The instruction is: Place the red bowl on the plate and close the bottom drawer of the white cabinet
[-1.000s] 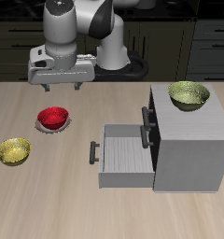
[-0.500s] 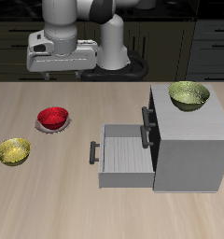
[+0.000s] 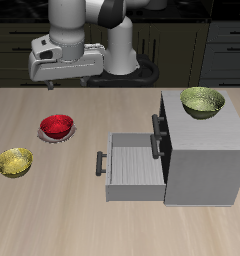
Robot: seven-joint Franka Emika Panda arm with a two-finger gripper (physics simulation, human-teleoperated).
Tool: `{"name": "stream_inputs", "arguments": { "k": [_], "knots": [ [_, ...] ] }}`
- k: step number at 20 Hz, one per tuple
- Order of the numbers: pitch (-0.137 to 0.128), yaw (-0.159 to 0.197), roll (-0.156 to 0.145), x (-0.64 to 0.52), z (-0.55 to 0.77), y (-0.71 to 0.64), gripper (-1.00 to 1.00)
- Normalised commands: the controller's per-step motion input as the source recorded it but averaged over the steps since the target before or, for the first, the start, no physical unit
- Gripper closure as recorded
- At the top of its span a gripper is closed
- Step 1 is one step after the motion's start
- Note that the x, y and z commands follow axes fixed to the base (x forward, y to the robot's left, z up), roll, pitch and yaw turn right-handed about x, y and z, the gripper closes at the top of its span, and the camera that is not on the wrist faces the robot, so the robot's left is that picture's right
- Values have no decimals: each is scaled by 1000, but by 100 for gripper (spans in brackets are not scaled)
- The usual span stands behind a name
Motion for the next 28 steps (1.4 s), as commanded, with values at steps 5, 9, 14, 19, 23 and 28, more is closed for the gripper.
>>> {"name": "stream_inputs", "arguments": {
  "k": [5, 9, 14, 19, 23, 28],
  "knots": [
    [12, 204, 32, 126, -46, 68, -100],
    [-144, 248, 36, 145, 160, 85, -100],
    [-48, 269, 73, 55, 21, 36, -100],
    [-46, 282, 21, -24, 17, 9, -100],
    [-35, 170, -6, -38, -26, 1, -100],
    [-29, 223, 0, -47, -2, -133, -100]
  ]
}}
